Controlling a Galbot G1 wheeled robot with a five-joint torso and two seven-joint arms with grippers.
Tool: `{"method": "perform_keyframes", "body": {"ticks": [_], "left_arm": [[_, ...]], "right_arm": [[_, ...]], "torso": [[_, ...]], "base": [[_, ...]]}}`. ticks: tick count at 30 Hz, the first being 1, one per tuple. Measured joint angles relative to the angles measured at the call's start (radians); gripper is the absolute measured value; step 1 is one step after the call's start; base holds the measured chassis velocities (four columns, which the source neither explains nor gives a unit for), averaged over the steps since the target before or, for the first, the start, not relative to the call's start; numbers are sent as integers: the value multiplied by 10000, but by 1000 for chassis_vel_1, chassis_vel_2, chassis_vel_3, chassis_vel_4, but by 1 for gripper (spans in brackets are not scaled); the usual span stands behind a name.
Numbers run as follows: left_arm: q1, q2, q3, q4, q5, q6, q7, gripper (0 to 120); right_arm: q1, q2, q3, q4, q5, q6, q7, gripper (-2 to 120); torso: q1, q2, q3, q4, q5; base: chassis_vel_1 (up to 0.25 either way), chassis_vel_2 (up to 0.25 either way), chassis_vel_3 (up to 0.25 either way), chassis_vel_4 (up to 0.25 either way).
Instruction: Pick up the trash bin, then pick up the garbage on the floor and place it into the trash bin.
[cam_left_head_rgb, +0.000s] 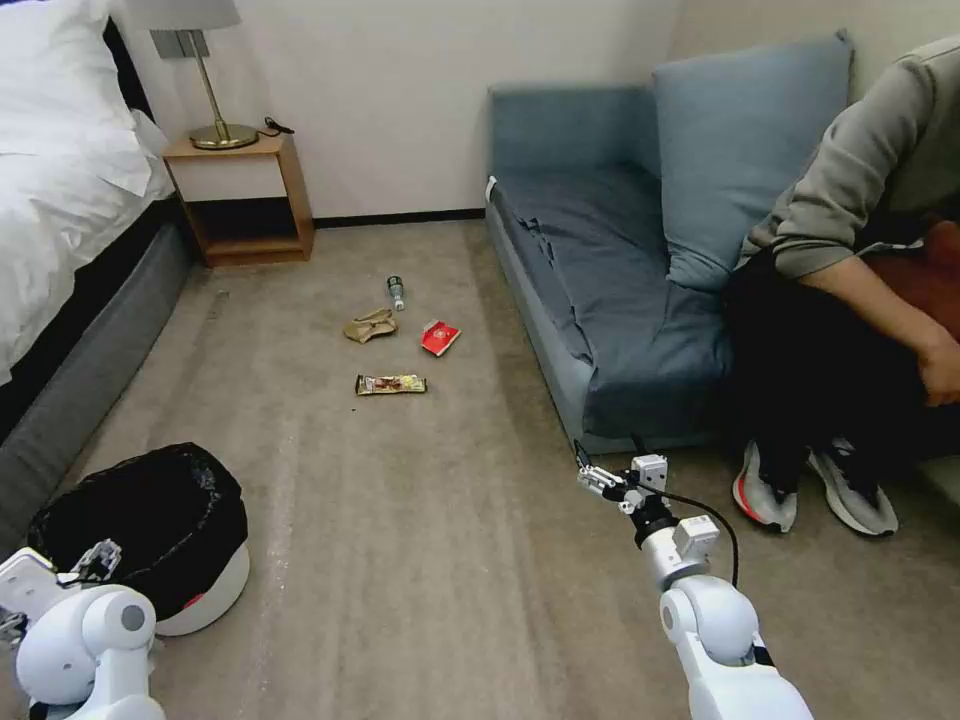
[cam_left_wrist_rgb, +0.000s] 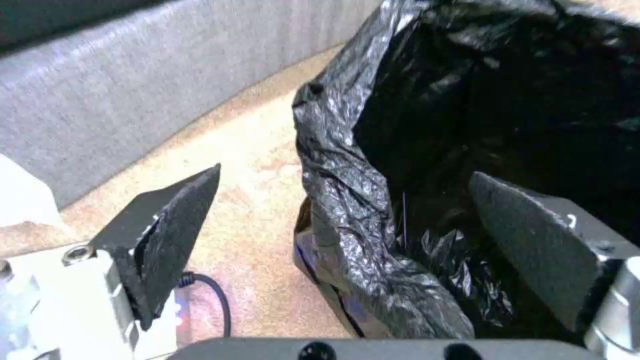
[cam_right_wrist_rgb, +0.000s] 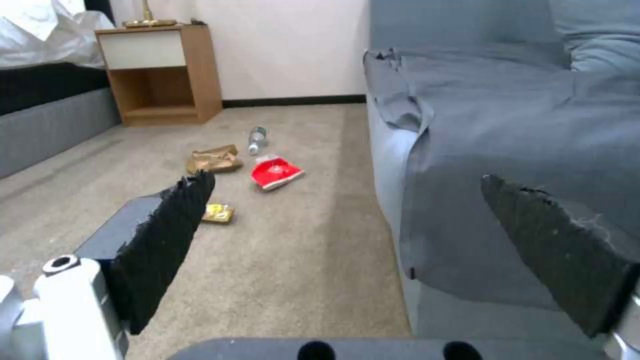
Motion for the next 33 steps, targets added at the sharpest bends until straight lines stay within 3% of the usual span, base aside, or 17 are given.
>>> {"method": "perform_keyframes", "body": {"ticks": [9,20,26,33], "left_arm": [[-532,147,-19,820,18,-96,117,100],[-687,263,-104,1583,52,-230,299,97],[-696,294,-128,2003,91,-444,414,86],[-695,272,-74,2056,181,-516,491,59]], "right_arm": [[-5,-43,40,27,25,-17,23,100],[-36,41,19,-48,26,-18,62,100],[-48,58,8,-54,34,-3,68,100],[-79,38,30,-84,130,48,71,100]], "torso": [[0,0,0,-1,0],[0,0,0,0,1],[0,0,-1,-1,8],[0,0,0,0,3]], "base": [[0,0,0,0],[0,0,0,0],[0,0,0,0],[0,0,0,0]]}}
